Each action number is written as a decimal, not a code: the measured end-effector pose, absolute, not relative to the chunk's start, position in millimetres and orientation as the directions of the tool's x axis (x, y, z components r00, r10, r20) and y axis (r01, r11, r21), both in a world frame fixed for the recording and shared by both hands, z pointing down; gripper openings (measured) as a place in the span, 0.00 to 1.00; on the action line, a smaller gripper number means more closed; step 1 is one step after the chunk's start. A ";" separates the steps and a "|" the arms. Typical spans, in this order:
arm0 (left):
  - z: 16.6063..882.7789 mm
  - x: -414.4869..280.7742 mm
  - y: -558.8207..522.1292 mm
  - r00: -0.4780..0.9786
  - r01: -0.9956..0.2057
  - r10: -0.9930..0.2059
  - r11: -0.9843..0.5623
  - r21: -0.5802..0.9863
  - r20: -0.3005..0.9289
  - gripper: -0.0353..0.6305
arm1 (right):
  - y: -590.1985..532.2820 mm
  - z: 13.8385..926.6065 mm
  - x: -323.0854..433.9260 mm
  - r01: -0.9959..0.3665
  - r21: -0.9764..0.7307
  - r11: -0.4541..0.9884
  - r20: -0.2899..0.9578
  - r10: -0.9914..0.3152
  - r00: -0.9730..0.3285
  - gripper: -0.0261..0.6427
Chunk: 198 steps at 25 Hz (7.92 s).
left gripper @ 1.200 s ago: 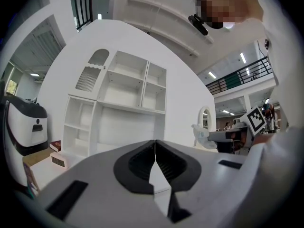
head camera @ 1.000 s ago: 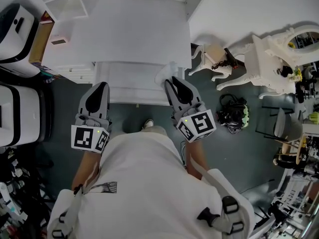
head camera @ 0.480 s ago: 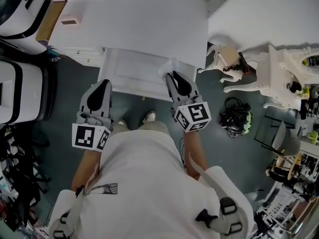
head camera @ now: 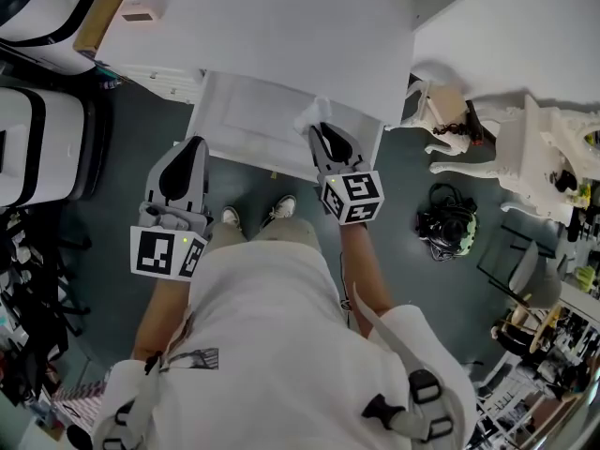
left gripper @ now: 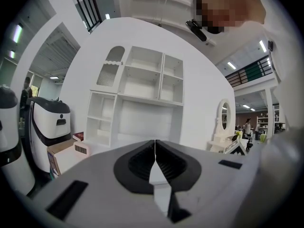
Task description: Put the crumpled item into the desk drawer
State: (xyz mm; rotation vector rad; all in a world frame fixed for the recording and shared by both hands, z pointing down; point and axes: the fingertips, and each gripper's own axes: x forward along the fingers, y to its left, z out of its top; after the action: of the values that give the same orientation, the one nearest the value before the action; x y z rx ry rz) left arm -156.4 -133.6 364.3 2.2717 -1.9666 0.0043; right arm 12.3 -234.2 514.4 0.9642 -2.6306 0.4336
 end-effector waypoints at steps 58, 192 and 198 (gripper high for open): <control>486.2 -164.7 -135.6 -0.008 -0.986 -0.960 0.054 0.158 0.279 0.08 | -295.1 769.5 -44.1 -0.478 -0.055 0.877 0.706 -0.304 -0.640 0.15; 305.3 -118.7 -150.8 0.267 -0.963 -0.962 -0.268 0.016 -0.059 0.08 | -239.6 364.4 195.8 -0.849 -0.183 0.495 0.142 -0.842 -0.521 0.05; 295.1 -114.4 -157.8 0.273 -0.962 -0.959 -0.274 0.009 -0.075 0.08 | -232.5 329.1 206.5 -0.851 -0.159 0.501 0.064 -0.855 -0.515 0.05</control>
State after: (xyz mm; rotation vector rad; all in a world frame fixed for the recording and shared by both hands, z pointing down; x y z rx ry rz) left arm -114.4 -157.8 295.1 2.5360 -1.9143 -0.1036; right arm 206.5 -232.5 329.1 1.5576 -2.7413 0.2694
